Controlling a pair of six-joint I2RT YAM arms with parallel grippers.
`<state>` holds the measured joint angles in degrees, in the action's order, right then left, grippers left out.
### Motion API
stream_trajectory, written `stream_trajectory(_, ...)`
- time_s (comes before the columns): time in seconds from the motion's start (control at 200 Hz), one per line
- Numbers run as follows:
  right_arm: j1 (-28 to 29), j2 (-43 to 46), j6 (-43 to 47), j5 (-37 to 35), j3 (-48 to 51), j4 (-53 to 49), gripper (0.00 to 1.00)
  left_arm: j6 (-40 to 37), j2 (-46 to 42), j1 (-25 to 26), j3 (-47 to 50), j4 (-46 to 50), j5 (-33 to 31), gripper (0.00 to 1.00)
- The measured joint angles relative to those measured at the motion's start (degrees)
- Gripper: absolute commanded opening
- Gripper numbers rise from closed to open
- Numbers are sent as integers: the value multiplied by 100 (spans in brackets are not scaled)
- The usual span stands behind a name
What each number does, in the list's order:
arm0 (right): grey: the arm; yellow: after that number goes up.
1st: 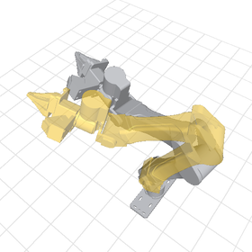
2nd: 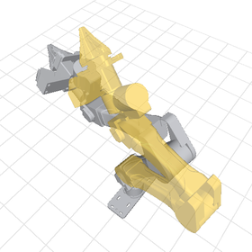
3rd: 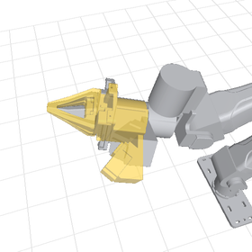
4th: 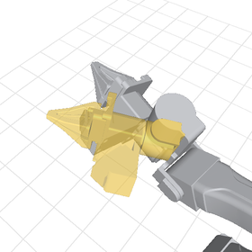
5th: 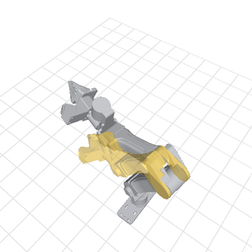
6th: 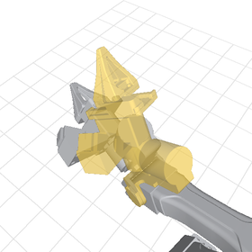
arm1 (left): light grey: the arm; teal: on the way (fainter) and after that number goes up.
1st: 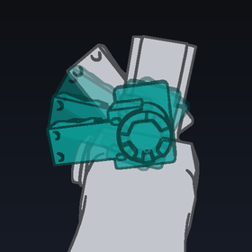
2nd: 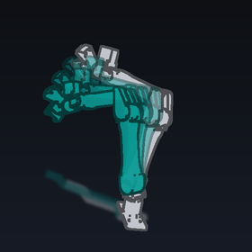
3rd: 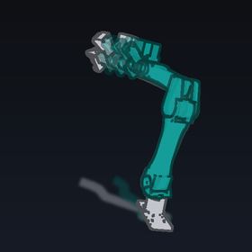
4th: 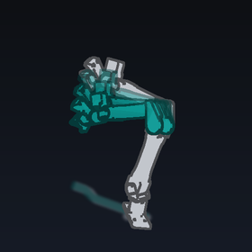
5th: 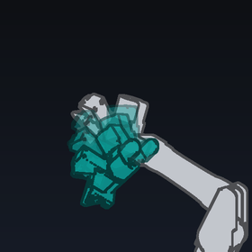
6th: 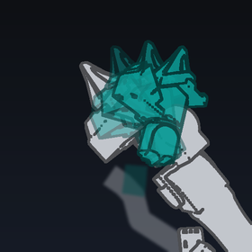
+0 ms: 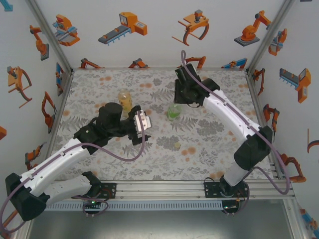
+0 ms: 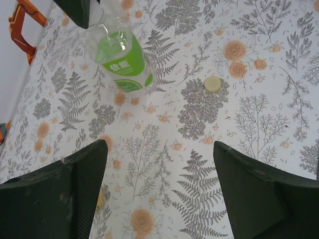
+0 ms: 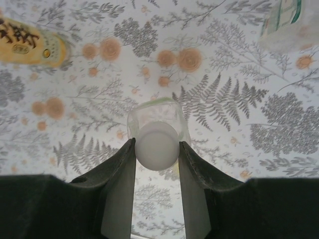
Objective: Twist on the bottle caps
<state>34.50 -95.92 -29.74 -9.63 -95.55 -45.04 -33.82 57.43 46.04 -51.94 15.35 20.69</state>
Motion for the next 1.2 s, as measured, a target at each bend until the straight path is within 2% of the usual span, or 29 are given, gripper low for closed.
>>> stream_trajectory(0.36,-647,-1331,157,-203,-946,-59,0,2,2,0,0,-2,9,79)
stream_trajectory(0.541,-789,-1814,155,-236,-1388,-61,0,13,20,0,0,-4,15,78)
stream_trajectory(0.726,-804,-2118,155,-352,-1770,-76,0,20,20,0,0,-7,13,78)
stream_trajectory(1.051,-828,-2205,155,-424,-1880,-105,0,20,35,0,0,-17,13,78)
stream_trajectory(1.197,-844,-2288,155,-385,-2039,-234,22,20,42,0,0,-20,13,78)
